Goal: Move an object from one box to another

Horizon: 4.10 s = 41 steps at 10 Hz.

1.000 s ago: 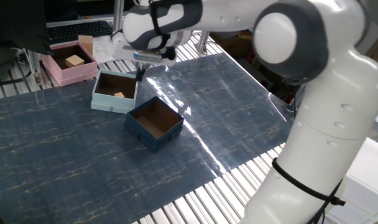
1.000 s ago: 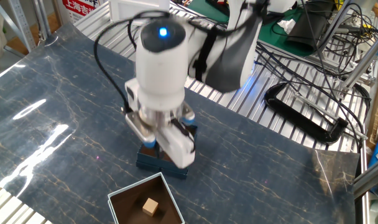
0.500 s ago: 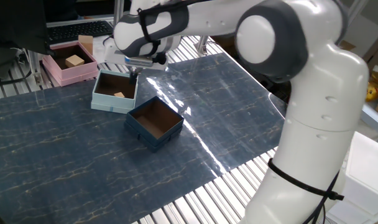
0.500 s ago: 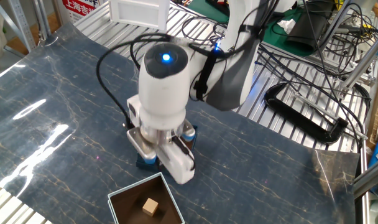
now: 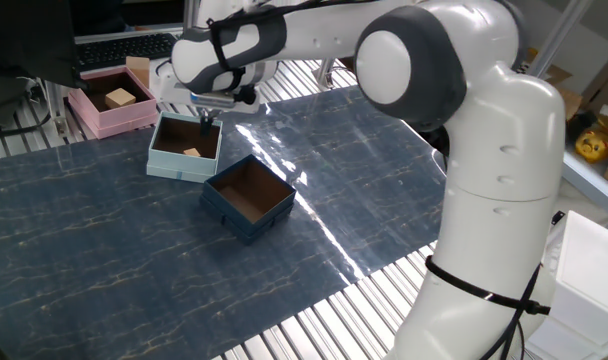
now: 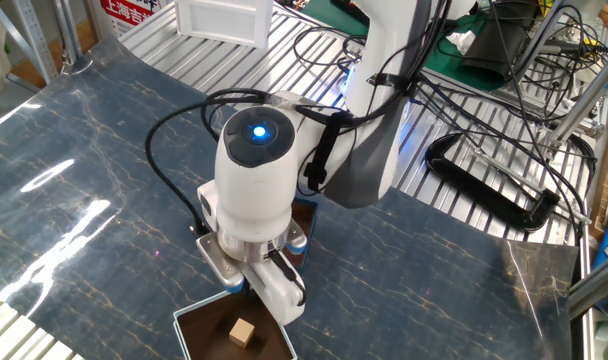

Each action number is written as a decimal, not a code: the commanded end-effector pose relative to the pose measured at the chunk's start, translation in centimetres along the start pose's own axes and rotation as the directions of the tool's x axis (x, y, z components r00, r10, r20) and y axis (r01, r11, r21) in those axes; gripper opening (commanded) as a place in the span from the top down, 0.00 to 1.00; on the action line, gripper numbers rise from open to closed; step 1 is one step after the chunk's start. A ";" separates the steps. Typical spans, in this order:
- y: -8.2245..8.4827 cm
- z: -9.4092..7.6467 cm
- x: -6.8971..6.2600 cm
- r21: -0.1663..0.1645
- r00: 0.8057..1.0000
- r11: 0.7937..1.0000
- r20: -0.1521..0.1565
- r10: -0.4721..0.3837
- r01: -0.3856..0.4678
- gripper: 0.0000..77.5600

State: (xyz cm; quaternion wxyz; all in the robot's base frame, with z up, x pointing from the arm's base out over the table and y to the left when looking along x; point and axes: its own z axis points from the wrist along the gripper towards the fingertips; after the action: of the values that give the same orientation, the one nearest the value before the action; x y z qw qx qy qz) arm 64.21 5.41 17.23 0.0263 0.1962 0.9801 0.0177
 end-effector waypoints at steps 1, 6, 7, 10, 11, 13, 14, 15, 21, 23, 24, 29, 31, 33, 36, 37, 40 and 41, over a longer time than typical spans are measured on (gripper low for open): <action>0.9 1.4 -1.3 0.010 1.000 1.000 0.015 -0.016 0.016 1.00; 1.1 3.0 -1.6 0.013 0.998 0.998 0.015 -0.058 0.058 1.00; 1.2 3.4 -1.8 0.022 0.997 0.997 0.017 -0.077 0.077 1.00; 1.4 4.2 -2.3 0.022 0.994 0.994 0.014 -0.106 0.105 1.00; 1.5 4.9 -2.8 0.023 0.991 0.991 0.014 -0.135 0.135 1.00; 1.5 5.6 -2.9 0.021 0.988 0.988 0.015 -0.153 0.153 1.00; 1.5 5.9 -2.9 0.020 0.985 0.985 0.011 -0.174 0.173 1.00; 1.5 5.9 -2.9 0.018 0.982 0.982 0.007 -0.189 0.188 1.00; 1.5 6.6 -2.9 0.024 0.974 0.973 0.007 -0.228 0.228 1.00; 1.5 6.6 -2.9 0.035 0.972 0.971 0.010 -0.236 0.235 1.00; 1.6 6.6 -2.9 0.035 0.970 0.970 0.010 -0.243 0.242 1.00; 1.6 6.6 -2.9 0.035 0.970 0.970 0.010 -0.243 0.242 0.00; 1.6 6.6 -2.9 0.035 0.970 0.970 0.010 -0.243 0.242 0.00; 1.6 6.6 -2.9 0.035 0.970 0.970 0.010 -0.243 0.242 0.00; 1.6 6.6 -2.9 0.035 0.970 0.970 0.010 -0.243 0.242 0.00; 1.6 6.6 -2.9 0.035 0.970 0.970 0.010 -0.243 0.242 0.00; 1.7 8.0 -2.5 0.012 0.969 0.969 0.007 -0.245 0.245 0.00; 1.7 8.0 -2.5 0.012 0.969 0.969 0.007 -0.246 0.246 0.00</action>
State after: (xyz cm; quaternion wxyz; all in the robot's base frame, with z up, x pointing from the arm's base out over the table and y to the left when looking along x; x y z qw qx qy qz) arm 67.65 5.95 10.48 0.0291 0.0755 0.9967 -0.0024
